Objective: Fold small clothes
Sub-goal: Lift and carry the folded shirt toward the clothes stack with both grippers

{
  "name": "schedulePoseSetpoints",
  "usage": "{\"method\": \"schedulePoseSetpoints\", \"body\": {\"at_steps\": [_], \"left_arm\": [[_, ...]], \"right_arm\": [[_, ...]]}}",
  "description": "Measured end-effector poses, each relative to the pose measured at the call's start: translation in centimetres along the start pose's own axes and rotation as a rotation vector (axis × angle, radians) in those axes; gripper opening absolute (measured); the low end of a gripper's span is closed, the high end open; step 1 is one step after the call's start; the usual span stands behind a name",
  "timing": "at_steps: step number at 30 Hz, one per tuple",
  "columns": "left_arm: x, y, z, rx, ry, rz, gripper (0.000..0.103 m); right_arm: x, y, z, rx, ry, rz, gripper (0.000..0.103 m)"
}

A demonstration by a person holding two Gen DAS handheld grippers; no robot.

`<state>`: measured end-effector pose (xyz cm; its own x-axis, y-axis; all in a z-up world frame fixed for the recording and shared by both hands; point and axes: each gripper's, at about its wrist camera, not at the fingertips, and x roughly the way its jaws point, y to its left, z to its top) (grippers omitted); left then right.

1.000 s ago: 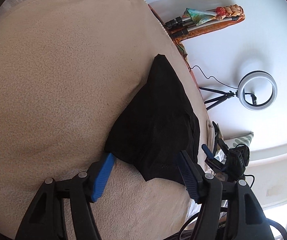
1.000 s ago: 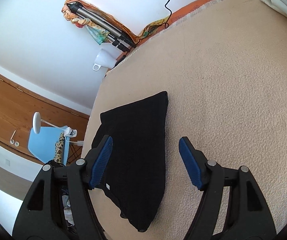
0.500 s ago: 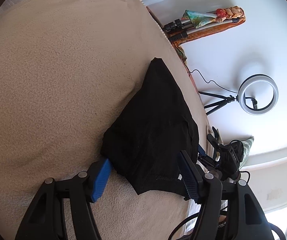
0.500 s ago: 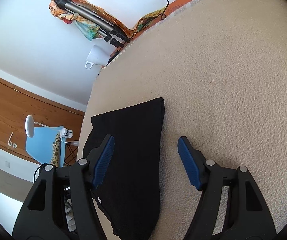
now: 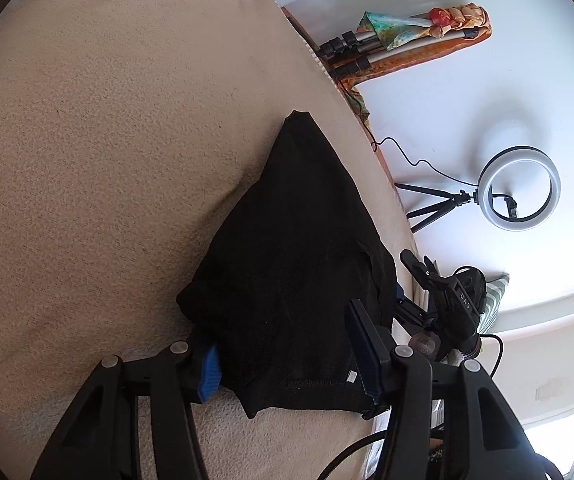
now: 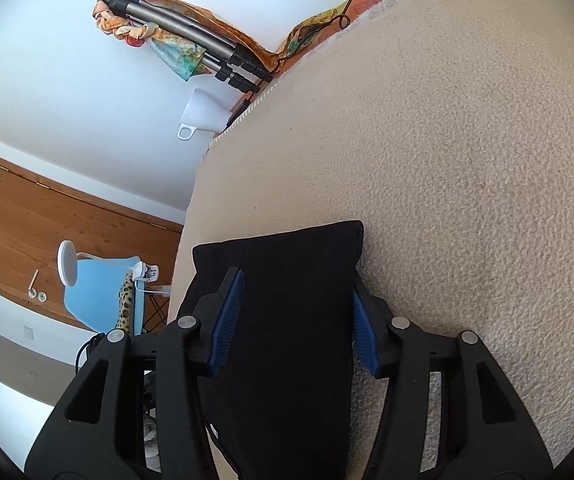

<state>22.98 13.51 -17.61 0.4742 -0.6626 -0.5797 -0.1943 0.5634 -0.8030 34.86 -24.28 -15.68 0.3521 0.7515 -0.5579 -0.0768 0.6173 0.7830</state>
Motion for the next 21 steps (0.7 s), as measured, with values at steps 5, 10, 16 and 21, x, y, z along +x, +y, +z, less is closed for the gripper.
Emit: {"method": "schedulePoseSetpoints", "body": {"at_steps": [5, 10, 16, 21], "left_arm": [[1.3, 0.1, 0.3, -0.015, 0.025, 0.003, 0.028], [1.2, -0.6, 0.2, 0.031, -0.002, 0.047, 0.013], [0.8, -2.3, -0.4, 0.148, -0.033, 0.102, 0.007], [0.1, -4.0, -1.0, 0.244, -0.056, 0.11, 0.005]], "right_arm": [[0.9, 0.6, 0.3, -0.003, 0.009, 0.003, 0.051], [1.5, 0.6, 0.3, 0.006, 0.025, -0.024, 0.023], [0.9, 2.9, 0.3, -0.091, 0.007, -0.096, 0.008], [0.4, 5.6, 0.2, -0.169, -0.003, -0.155, 0.007]]}}
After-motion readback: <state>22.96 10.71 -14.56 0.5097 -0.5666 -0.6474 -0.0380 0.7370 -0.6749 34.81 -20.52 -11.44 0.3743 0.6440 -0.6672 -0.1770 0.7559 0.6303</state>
